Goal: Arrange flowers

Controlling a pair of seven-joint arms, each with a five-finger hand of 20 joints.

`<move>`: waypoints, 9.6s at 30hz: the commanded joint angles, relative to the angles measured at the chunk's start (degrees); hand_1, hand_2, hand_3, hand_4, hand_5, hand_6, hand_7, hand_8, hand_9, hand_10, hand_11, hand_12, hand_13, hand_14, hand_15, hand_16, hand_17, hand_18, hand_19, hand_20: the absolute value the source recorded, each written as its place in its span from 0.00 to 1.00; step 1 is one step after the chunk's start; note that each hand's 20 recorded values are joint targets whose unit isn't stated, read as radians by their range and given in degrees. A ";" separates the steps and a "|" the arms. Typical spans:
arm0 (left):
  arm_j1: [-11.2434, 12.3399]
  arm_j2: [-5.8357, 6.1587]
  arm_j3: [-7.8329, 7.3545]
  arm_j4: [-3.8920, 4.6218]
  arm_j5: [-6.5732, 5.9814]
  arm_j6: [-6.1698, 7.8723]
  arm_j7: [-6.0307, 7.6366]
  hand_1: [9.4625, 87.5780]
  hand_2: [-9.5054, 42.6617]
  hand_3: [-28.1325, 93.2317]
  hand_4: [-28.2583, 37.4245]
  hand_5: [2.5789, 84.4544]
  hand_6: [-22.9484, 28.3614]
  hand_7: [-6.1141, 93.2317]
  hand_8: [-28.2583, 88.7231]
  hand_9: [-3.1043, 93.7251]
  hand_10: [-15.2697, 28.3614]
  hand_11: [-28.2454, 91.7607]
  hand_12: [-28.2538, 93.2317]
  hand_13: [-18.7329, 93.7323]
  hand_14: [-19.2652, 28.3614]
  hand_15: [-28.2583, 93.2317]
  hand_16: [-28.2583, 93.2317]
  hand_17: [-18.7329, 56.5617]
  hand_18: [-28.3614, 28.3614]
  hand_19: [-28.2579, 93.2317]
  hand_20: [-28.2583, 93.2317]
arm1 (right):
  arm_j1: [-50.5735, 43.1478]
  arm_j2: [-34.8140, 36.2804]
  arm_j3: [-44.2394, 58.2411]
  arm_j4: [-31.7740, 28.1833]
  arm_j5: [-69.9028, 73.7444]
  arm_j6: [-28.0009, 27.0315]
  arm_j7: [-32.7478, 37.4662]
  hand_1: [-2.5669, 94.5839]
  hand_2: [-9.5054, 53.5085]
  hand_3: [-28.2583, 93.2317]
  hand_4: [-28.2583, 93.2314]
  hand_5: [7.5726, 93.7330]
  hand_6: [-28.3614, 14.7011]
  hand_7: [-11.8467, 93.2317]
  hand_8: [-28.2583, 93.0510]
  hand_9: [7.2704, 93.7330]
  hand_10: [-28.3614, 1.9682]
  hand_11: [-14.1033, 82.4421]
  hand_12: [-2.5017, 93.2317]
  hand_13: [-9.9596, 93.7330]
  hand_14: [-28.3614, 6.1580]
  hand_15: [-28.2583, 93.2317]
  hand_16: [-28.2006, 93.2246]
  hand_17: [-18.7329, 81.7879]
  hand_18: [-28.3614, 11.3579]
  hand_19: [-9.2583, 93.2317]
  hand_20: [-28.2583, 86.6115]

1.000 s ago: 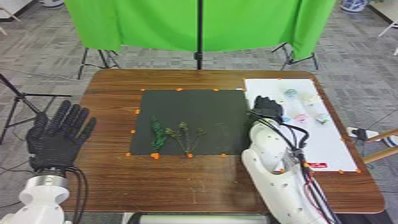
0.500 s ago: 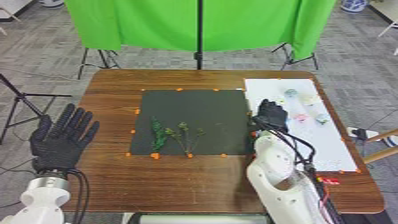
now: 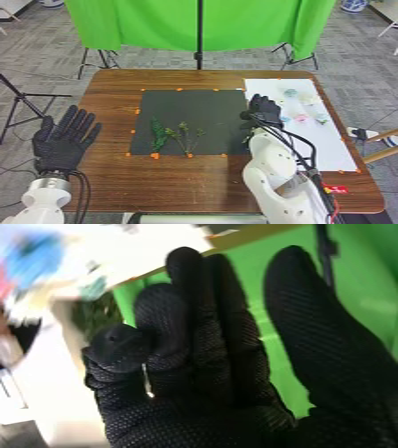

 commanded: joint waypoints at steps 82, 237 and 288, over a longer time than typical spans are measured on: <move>1.28 -0.49 -0.58 -0.05 -0.77 2.21 -3.08 0.22 0.47 0.82 0.00 0.52 0.61 0.18 0.18 0.43 0.69 0.36 0.34 0.43 0.73 0.51 0.21 0.18 0.77 0.50 0.37 | 1.62 14.50 -10.97 2.15 3.55 3.07 -20.62 0.75 0.00 0.78 0.03 0.70 0.60 0.59 0.37 0.87 0.57 0.33 0.54 0.85 0.67 0.62 0.68 0.63 0.11 0.96 0.63; 1.71 3.36 2.54 -1.65 -1.24 5.23 2.35 0.24 0.49 0.82 0.00 0.58 0.67 0.18 0.16 0.48 0.78 0.38 0.33 0.45 0.80 0.56 0.20 0.18 0.78 0.51 0.38 | 18.44 -11.26 -19.62 20.03 2.49 1.16 -41.97 0.66 0.00 0.83 0.00 0.72 0.76 0.52 0.34 0.87 0.72 0.30 0.53 0.74 0.48 0.81 0.67 0.57 0.14 0.98 0.67; 0.64 2.38 1.37 -0.30 -1.10 -0.32 -2.40 0.25 0.46 0.80 0.00 0.51 0.63 0.18 0.17 0.44 0.74 0.37 0.36 0.45 0.79 0.53 0.24 0.15 0.82 0.54 0.37 | 14.41 -13.83 -20.90 20.47 -4.35 -1.29 -38.57 0.67 0.00 0.86 0.00 0.62 0.42 0.25 0.15 0.57 0.28 0.39 0.25 0.63 0.37 0.79 0.65 0.52 0.09 0.94 0.65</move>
